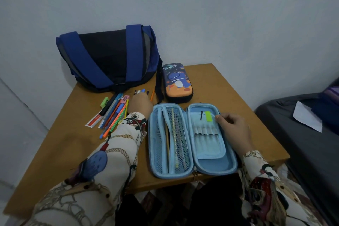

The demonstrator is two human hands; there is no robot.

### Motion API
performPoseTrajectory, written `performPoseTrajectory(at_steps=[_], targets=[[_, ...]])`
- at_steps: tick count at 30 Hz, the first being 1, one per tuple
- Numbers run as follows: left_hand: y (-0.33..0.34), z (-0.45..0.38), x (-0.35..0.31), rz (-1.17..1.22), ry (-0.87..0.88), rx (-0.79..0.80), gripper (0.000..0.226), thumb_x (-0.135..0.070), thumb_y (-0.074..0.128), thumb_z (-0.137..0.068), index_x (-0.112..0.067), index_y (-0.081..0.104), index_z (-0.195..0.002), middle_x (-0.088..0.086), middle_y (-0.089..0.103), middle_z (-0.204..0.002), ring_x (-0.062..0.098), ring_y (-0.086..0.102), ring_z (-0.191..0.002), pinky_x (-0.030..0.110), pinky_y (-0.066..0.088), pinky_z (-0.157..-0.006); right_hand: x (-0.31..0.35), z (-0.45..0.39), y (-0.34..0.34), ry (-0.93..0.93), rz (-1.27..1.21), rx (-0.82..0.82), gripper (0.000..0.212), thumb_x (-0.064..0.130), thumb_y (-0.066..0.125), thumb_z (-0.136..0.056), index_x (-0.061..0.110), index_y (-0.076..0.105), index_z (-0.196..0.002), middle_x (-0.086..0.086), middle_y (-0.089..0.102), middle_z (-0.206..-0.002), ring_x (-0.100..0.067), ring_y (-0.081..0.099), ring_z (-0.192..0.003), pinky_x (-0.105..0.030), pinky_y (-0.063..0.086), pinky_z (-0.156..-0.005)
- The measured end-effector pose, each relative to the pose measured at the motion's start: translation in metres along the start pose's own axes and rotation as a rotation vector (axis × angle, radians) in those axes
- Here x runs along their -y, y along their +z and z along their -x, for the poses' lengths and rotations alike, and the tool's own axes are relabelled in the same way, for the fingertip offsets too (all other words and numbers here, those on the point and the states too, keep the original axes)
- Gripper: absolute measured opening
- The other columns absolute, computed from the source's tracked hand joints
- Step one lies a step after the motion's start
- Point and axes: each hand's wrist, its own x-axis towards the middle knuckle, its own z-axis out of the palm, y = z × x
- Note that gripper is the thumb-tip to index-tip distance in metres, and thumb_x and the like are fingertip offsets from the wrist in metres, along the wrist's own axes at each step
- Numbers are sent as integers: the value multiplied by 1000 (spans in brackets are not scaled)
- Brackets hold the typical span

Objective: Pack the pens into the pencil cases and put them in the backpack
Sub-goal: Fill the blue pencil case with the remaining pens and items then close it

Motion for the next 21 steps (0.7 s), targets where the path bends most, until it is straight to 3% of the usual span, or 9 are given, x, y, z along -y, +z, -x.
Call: performPoseTrajectory(at_steps=[5, 7, 9, 12, 15, 17, 21], targets=[[-5, -4, -2, 13, -18, 41, 20, -4, 52, -91, 3, 62, -107, 20, 65, -110, 34, 61, -101, 37, 46, -76, -3, -2, 0, 15, -33, 5, 25, 57, 58, -72, 35, 70, -68, 17, 71, -78, -13, 65, -85, -58, 48, -91], [-9, -4, -2, 58, -36, -6, 12, -9, 52, -92, -2, 61, -89, 18, 66, -102, 34, 61, -97, 36, 43, -73, -5, -4, 0, 18, -36, 7, 26, 58, 59, -71, 36, 72, -70, 18, 72, -86, -12, 65, -90, -57, 47, -94], [-16, -1, -4, 138, -47, -75, 23, -17, 52, -95, -7, 53, -75, 15, 63, -92, 32, 60, -92, 34, 39, -70, -7, -5, 1, 20, -34, 13, 26, 58, 59, -72, 36, 72, -70, 19, 72, -88, -12, 66, -92, -57, 47, -95], [-25, 15, -2, 344, 15, -165, 19, -22, 51, -97, -6, 58, -90, 8, 61, -86, 25, 57, -82, 33, 41, -68, -9, -6, 2, 26, -34, 41, 26, 57, 59, -73, 34, 73, -71, 17, 73, -88, -14, 67, -91, -56, 49, -92], [-26, 44, -2, 511, 99, -214, 19, -18, 52, -95, -5, 57, -82, 5, 56, -69, 19, 51, -62, 30, 38, -54, -6, -5, 0, 27, -38, 37, 27, 58, 58, -72, 35, 72, -70, 16, 73, -86, -12, 68, -88, -54, 51, -89], [-23, 63, -1, 539, 102, -193, 20, -18, 55, -94, -5, 57, -79, 5, 56, -65, 16, 49, -55, 28, 37, -51, -3, -3, -1, 20, -31, 29, 27, 58, 58, -71, 34, 71, -68, 16, 73, -85, -12, 67, -86, -51, 53, -86], [-15, 88, 5, 429, 54, 4, 8, -15, 57, -92, -9, 57, -87, 4, 62, -72, 13, 53, -56, 27, 40, -50, -3, -1, -1, 36, -26, 33, 30, 57, 60, -73, 30, 72, -71, 13, 73, -85, -13, 67, -86, -51, 54, -85]])
